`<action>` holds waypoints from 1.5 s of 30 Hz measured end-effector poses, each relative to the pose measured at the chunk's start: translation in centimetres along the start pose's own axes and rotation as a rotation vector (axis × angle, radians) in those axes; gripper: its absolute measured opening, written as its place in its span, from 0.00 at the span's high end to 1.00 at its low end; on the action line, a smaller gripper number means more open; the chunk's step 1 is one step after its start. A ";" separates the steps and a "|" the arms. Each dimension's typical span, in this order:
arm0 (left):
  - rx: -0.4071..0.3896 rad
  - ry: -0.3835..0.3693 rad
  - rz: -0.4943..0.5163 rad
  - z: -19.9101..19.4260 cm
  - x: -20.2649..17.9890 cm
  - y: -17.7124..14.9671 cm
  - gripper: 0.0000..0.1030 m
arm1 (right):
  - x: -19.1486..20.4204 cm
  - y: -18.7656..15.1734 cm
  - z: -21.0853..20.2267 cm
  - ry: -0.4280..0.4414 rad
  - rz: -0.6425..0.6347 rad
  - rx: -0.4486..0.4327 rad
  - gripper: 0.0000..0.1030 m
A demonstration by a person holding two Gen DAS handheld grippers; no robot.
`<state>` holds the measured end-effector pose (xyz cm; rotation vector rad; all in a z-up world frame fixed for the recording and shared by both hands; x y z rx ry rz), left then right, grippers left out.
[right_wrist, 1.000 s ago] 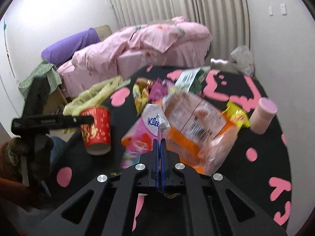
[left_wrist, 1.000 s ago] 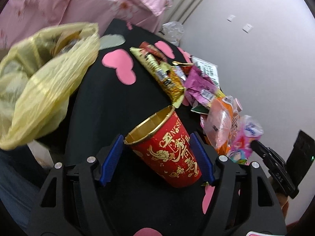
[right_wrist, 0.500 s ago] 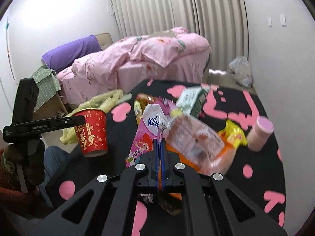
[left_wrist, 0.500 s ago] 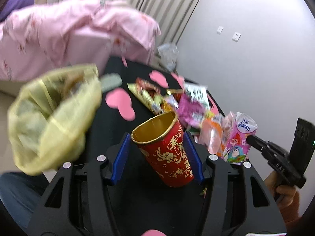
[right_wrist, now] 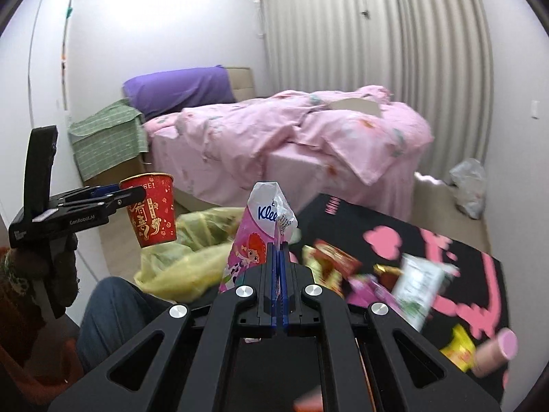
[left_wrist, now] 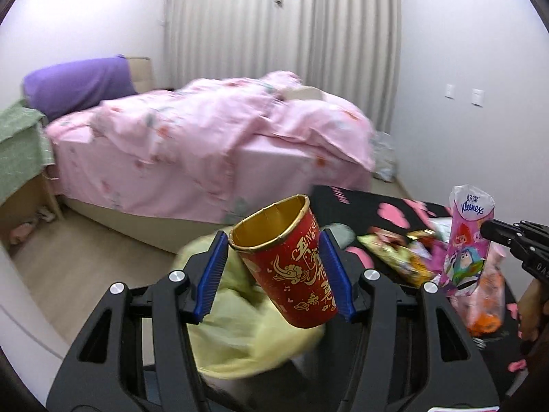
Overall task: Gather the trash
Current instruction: 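Open the left tool over the yellow bag while the right tool drops the Kleenex pack in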
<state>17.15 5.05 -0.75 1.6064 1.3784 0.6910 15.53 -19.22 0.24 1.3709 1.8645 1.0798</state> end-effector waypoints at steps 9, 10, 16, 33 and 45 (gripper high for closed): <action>-0.055 0.065 -0.182 0.7 7.8 1.2 0.49 | 5.9 3.4 8.0 0.111 -0.051 0.025 0.96; -0.051 0.055 -0.201 1.3 8.0 1.1 0.49 | 6.3 3.7 9.0 0.121 -0.049 0.028 0.96; -0.049 -0.017 -0.280 4.4 9.2 -0.1 0.49 | 9.1 4.2 16.2 0.208 -0.018 0.088 0.96; 0.232 0.016 -0.281 15.1 11.9 -7.2 0.49 | 9.5 -4.7 21.5 0.194 -0.136 0.379 0.96; 0.037 -0.045 -0.433 8.3 12.2 -2.3 0.09 | 10.6 -1.8 20.1 0.237 -0.098 0.288 0.90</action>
Point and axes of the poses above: each gripper's, at about its wrist camera, not at the fingertips, and z roughly the way its jaws point, x to its left, y to its top, the point moved 8 cm from there along z, roughly the way its jaws point, and after that the axes turned 9 degrees about -y, right-handed, at the moved point
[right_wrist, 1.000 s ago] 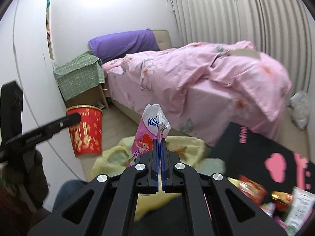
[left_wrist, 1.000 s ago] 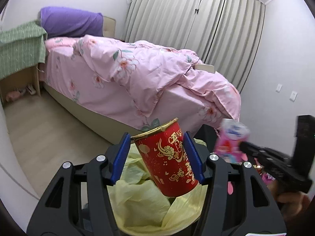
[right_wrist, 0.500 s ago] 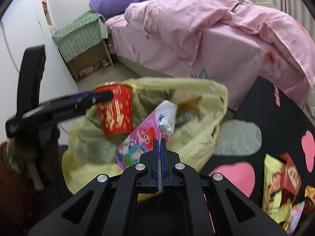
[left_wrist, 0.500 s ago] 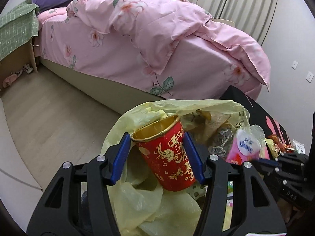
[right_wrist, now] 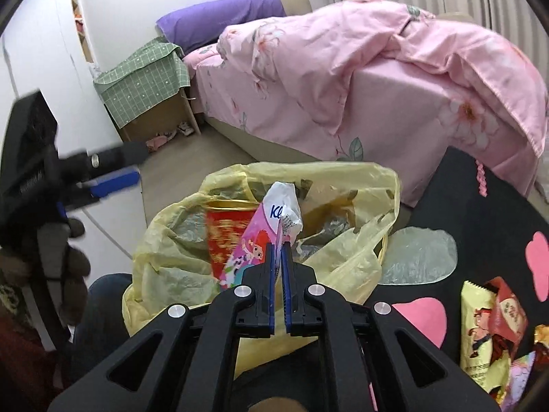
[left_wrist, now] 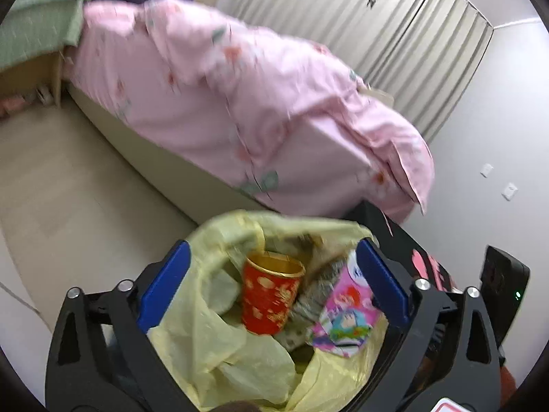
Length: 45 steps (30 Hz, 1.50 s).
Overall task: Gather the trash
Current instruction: 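Open the left tool over the yellow bag while the right tool drops the Kleenex pack in, then grasp the yellow snack wrapper with the left tool while the right tool grasps a dark wrapper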
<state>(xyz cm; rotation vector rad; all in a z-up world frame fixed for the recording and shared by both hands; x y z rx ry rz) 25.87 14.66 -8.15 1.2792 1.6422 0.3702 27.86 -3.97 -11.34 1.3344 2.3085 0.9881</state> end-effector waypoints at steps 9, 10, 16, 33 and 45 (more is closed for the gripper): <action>-0.065 0.017 0.061 -3.4 -3.8 1.0 0.09 | -2.2 1.6 -7.4 -0.060 0.042 -0.140 0.37; -0.062 0.015 0.068 -3.3 -4.3 0.8 0.09 | -2.5 1.6 -8.2 -0.068 0.048 -0.153 0.37; 0.005 -0.052 0.166 -2.6 -9.3 -2.2 0.09 | -7.1 -1.2 -14.9 -0.129 0.096 -0.182 0.37; 0.306 -0.425 0.368 1.9 -26.3 -15.8 0.09 | -22.0 -20.7 -29.7 -0.580 0.317 -0.139 0.39; 0.360 -0.299 0.356 9.5 -26.2 -14.6 0.09 | -21.3 -26.4 -28.7 -0.585 0.380 -0.131 0.39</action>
Point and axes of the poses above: each gripper's, at about its wrist camera, not at the fingertips, and z roughly the way its jaws point, x to its left, y to its top, the point moved 8 cm from there along z, roughly the way its jaws point, and after that the axes turned 9 degrees about -y, right-handed, at the moved point
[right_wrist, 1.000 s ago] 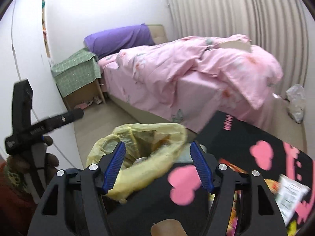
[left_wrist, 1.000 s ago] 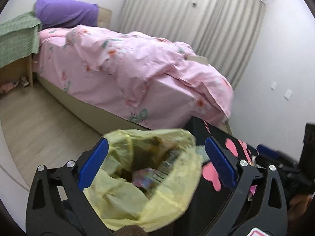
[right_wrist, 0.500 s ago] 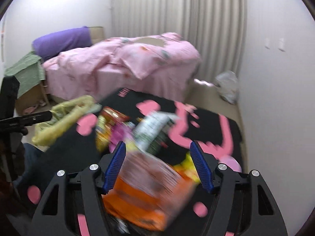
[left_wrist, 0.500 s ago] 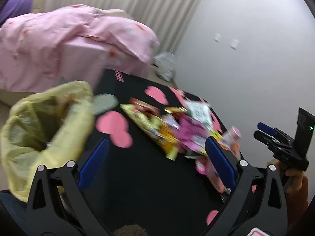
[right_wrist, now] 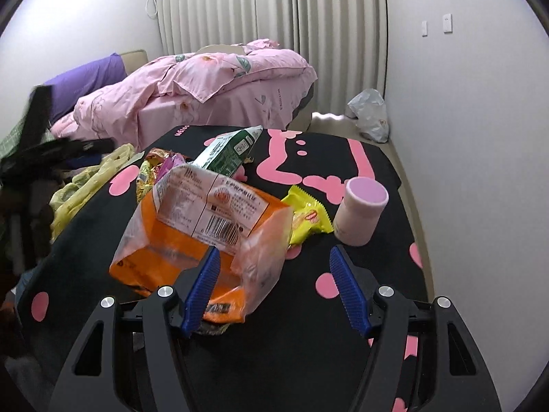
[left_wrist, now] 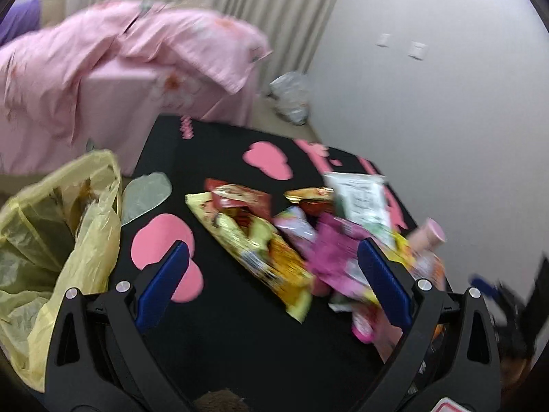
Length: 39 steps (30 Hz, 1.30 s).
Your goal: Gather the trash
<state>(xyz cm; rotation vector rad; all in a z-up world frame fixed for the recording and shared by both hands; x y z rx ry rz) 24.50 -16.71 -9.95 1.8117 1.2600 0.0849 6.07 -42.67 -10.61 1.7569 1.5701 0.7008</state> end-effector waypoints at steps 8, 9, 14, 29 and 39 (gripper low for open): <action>0.123 0.076 -0.135 5.2 3.3 -1.2 0.33 | 0.4 -1.2 0.3 0.006 -0.020 0.017 0.39; 0.131 0.058 -0.161 5.6 3.6 -1.0 0.36 | 0.6 -1.1 0.2 0.013 -0.020 0.017 0.39; 0.175 -0.005 -0.127 5.1 2.4 -1.9 0.66 | 1.5 -1.6 -0.6 0.068 -0.015 0.033 0.39; 0.266 -0.059 0.000 -3.5 -1.2 -12.0 0.65 | 10.0 -5.1 -0.2 0.158 -0.167 0.131 0.46; 0.218 -0.054 -0.052 -5.0 -0.8 -11.7 0.49 | 11.7 -7.8 -2.9 0.305 -0.228 0.229 0.46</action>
Point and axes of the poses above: each gripper's, at about its wrist camera, not at the fingertips, and z roughly the way its jaws point, x to its left, y to its top, the point moved 8 cm from there along z, roughly the way its jaws point, and after that the axes turned 9 degrees about -y, right-handed, at the moved point
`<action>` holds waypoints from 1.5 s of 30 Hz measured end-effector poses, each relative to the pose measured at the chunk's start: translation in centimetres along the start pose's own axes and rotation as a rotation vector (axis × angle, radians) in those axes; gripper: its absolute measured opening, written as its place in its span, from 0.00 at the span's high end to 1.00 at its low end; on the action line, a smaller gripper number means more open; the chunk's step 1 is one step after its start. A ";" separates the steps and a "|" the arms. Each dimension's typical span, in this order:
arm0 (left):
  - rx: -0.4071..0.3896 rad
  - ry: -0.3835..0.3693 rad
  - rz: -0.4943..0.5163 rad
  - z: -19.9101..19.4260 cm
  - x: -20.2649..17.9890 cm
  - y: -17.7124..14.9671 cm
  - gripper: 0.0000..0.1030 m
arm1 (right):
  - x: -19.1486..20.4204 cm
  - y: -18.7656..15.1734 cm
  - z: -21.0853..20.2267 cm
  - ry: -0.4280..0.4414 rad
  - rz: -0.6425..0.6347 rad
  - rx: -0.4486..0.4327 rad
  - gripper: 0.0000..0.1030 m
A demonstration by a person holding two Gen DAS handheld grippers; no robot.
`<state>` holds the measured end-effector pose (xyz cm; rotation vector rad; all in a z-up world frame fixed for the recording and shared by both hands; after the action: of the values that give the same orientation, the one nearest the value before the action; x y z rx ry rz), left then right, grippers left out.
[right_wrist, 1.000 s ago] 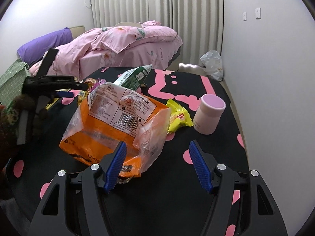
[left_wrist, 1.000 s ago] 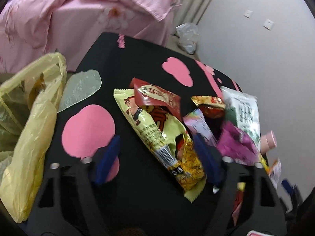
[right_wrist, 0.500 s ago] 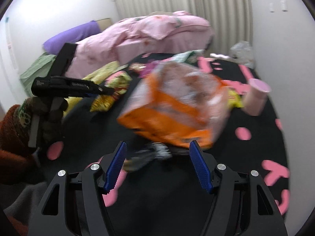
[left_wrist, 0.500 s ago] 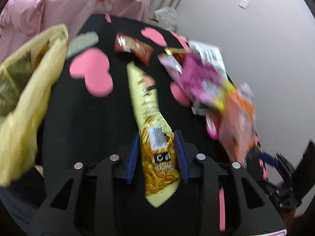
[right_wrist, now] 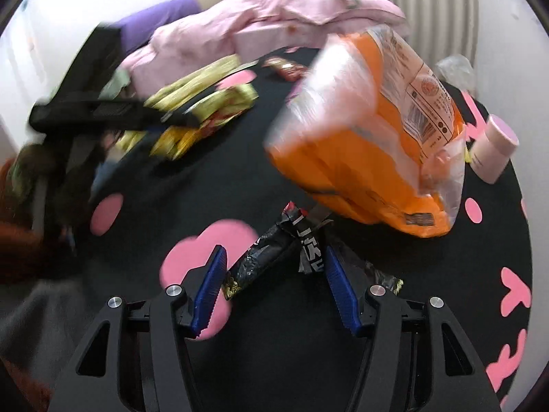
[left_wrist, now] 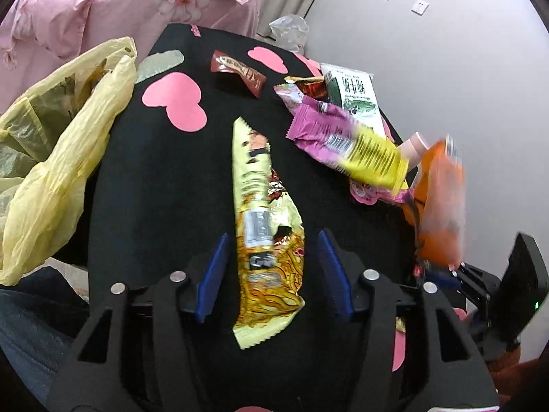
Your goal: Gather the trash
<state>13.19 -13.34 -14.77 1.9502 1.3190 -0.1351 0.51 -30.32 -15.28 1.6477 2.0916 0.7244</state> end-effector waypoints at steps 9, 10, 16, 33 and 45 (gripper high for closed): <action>-0.034 0.017 0.042 -0.8 -0.9 0.7 0.44 | -1.9 1.2 -0.9 -0.054 0.142 -0.064 0.46; -0.038 0.017 0.046 -0.9 -0.8 0.8 0.44 | -1.9 1.4 -0.3 -0.060 0.141 -0.058 0.46; -0.055 0.023 0.035 -1.5 -0.6 0.8 0.44 | -0.8 1.7 1.7 -0.025 0.125 -0.017 0.62; -0.036 -0.149 0.235 3.1 -10.6 4.8 0.31 | -2.3 -1.5 -0.9 -0.033 0.141 -0.031 0.78; 0.138 -0.083 0.144 8.5 -10.6 2.7 0.82 | -5.4 -3.9 -4.1 -0.064 0.204 -0.125 0.50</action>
<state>13.28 -27.20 -14.29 2.1255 1.1373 -0.2393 -3.62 -36.96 -14.48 1.8063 1.8138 0.8356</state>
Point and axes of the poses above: each gripper's, at about its wrist camera, not at the fingertips, and z roughly the way its jaws point, x to its left, y to its top, the point moved 8 cm from there along z, roughly the way its jaws point, and after that the axes turned 9 degrees about -y, right-handed, at the moved point
